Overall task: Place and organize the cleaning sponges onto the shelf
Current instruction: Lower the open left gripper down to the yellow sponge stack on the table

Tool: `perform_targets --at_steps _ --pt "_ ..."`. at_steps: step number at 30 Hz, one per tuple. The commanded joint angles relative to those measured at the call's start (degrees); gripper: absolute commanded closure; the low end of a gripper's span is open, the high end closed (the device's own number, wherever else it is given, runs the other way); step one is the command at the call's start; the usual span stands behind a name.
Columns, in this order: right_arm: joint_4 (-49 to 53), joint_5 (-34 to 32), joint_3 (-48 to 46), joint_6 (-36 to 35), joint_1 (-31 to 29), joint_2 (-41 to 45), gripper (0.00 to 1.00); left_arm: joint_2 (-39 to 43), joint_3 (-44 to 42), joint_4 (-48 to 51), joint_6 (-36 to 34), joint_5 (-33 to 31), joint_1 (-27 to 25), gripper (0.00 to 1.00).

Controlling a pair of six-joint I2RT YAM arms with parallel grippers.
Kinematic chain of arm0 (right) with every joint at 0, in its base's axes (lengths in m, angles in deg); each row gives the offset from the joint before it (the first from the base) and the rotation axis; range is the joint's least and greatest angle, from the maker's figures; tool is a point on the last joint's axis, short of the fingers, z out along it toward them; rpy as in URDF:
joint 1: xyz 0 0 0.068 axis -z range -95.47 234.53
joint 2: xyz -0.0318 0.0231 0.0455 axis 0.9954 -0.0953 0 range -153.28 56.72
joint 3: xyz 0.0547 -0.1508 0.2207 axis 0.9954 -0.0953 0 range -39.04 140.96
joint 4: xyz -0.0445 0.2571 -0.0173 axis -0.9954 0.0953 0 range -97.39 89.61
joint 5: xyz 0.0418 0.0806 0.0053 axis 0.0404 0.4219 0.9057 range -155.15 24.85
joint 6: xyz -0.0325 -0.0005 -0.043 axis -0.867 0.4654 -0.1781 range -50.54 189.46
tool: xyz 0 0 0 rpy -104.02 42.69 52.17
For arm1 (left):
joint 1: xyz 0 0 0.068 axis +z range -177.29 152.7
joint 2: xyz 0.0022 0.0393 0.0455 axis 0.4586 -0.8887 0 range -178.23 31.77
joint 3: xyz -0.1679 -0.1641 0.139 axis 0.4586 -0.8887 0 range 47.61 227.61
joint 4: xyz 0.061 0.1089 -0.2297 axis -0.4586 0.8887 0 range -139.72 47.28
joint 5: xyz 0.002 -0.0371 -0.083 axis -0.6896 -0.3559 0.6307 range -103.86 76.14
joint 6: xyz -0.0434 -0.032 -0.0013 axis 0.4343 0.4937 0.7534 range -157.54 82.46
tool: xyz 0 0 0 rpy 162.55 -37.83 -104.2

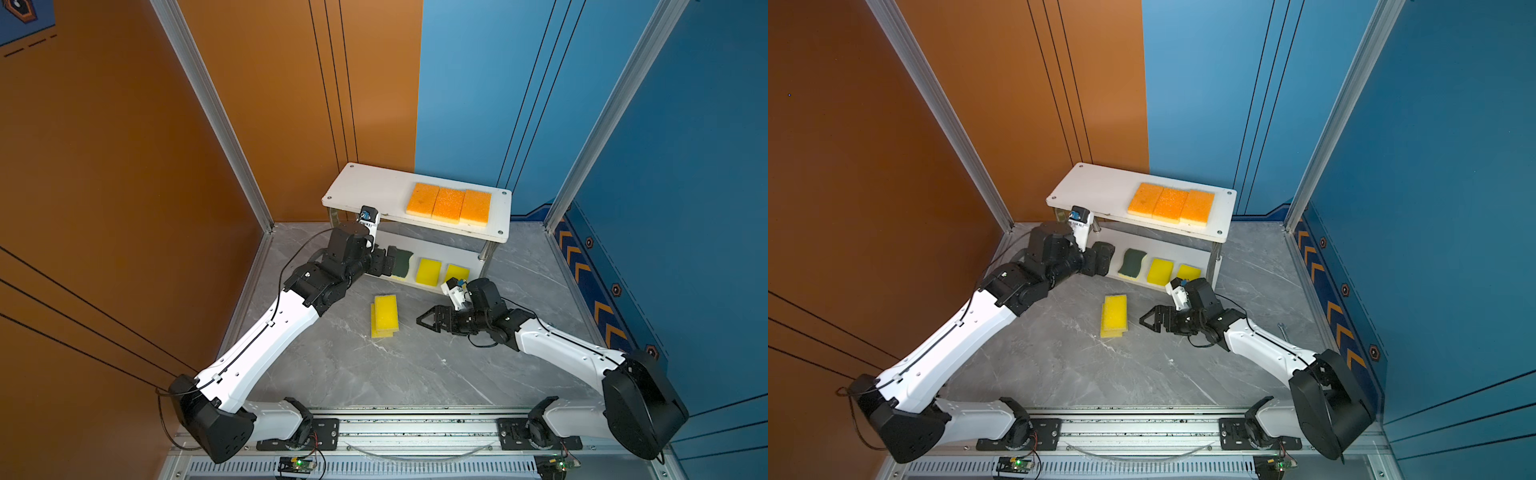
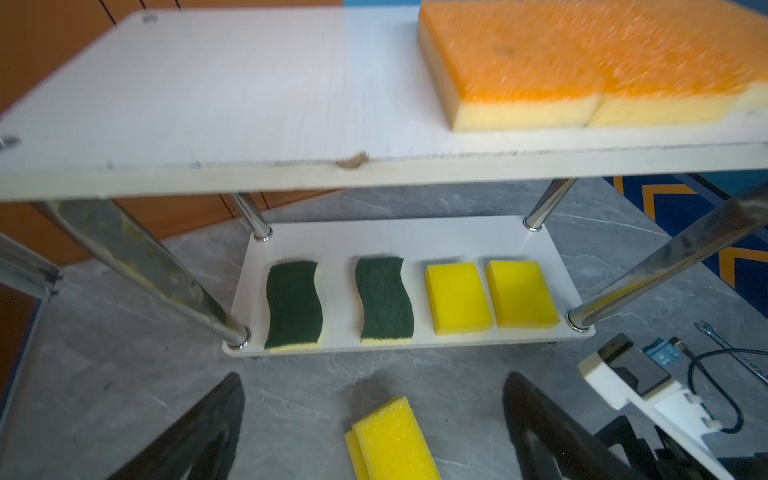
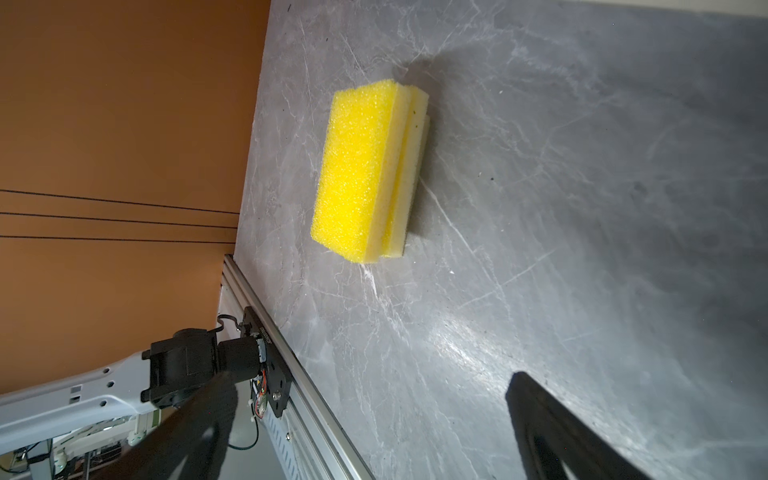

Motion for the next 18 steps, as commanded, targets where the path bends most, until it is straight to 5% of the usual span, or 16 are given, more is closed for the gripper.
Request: perform_targets --at_steps 1,8,18 --pt "3.6 -1.7 1.3 -1.6 0.7 1.1 0.00 2.9 -4.7 2.9 11.7 -4.0 -0.9 0.03" --pt "4.6 -0.9 1.7 -2.7 3.1 -0.3 0.00 6.4 -16.9 2.2 23.8 -3.5 -3.6 0.02" --pt "4.6 -0.4 2.1 -3.2 4.7 -1.8 0.00 6.4 -23.8 1.9 30.5 -6.2 -7.9 0.02"
